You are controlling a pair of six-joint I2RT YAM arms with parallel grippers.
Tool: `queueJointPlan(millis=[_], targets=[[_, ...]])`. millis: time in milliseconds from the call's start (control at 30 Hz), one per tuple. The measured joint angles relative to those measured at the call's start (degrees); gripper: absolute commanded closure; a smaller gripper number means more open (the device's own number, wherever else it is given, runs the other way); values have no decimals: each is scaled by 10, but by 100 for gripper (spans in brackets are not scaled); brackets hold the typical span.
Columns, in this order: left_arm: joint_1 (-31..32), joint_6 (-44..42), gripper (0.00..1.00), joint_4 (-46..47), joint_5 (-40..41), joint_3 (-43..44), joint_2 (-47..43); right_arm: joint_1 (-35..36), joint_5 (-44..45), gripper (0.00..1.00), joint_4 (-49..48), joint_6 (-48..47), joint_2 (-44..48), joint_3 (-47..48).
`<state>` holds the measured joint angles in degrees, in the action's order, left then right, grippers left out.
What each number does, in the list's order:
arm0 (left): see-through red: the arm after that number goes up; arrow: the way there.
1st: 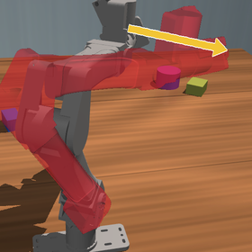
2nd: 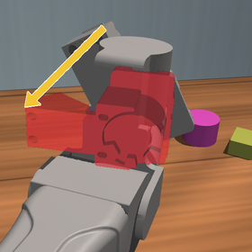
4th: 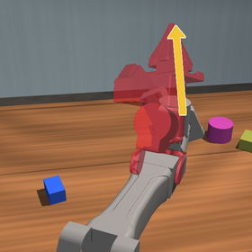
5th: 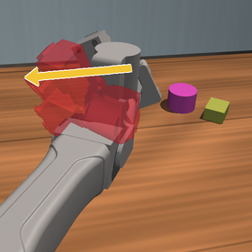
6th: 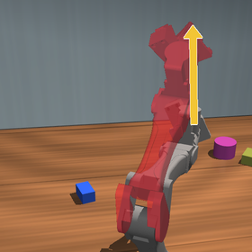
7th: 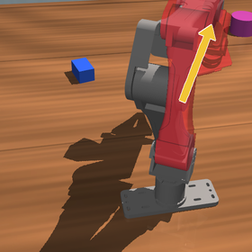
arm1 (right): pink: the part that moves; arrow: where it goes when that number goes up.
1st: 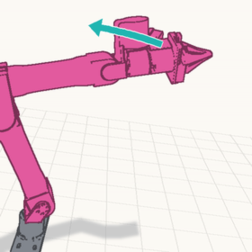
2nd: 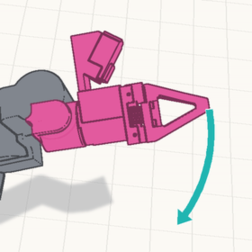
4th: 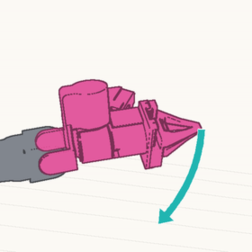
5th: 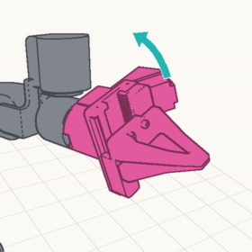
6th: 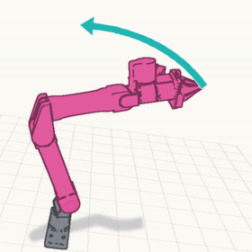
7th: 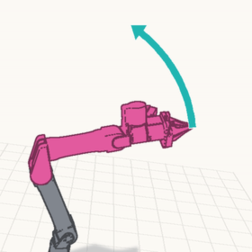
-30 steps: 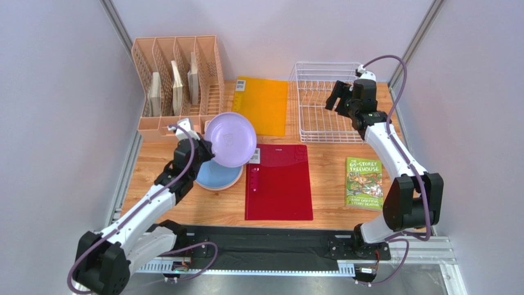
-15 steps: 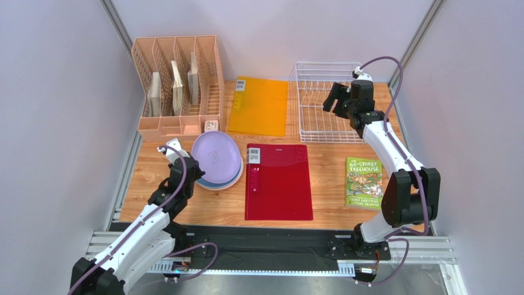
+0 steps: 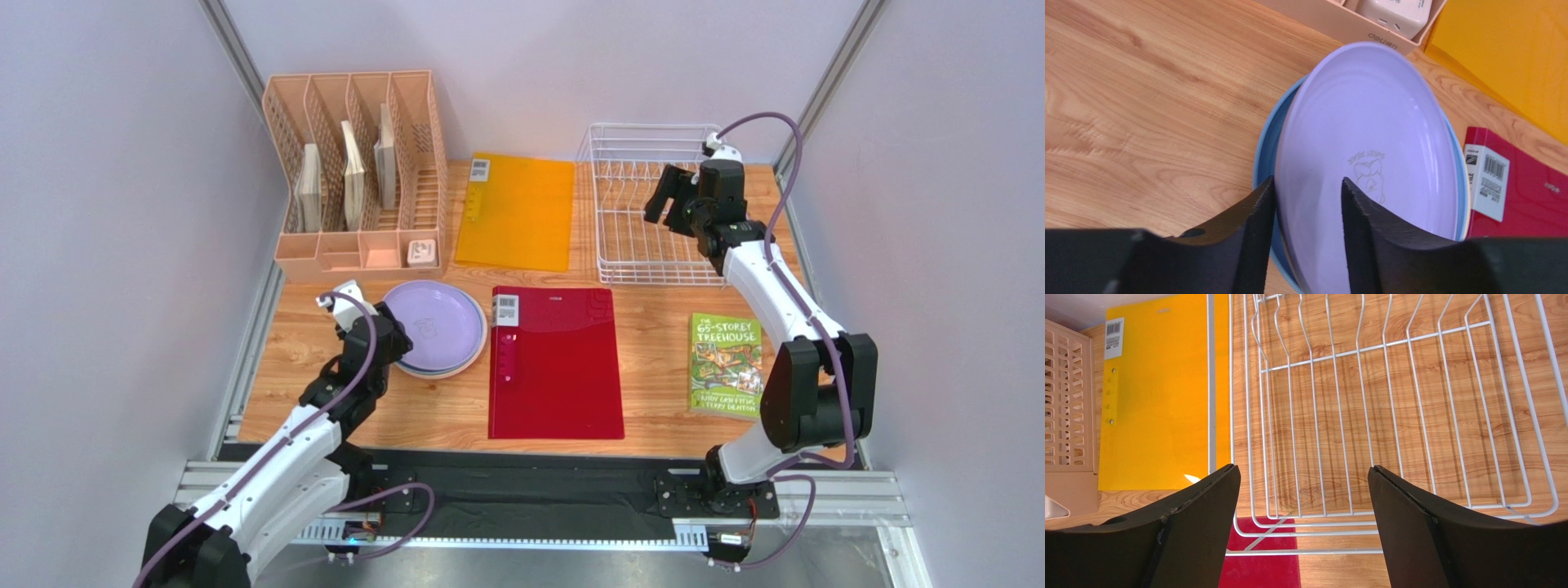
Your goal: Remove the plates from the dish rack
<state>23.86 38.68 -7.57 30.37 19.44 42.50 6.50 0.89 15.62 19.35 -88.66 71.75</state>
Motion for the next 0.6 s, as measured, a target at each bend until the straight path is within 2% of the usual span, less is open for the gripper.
queueJointPlan(millis=[267, 600], targets=[[0, -6, 29, -12, -1, 0, -11, 0, 1, 16, 0, -2, -12, 0], [0, -76, 24, -23, -10, 50, -42, 0, 8, 11, -21, -30, -12, -3]])
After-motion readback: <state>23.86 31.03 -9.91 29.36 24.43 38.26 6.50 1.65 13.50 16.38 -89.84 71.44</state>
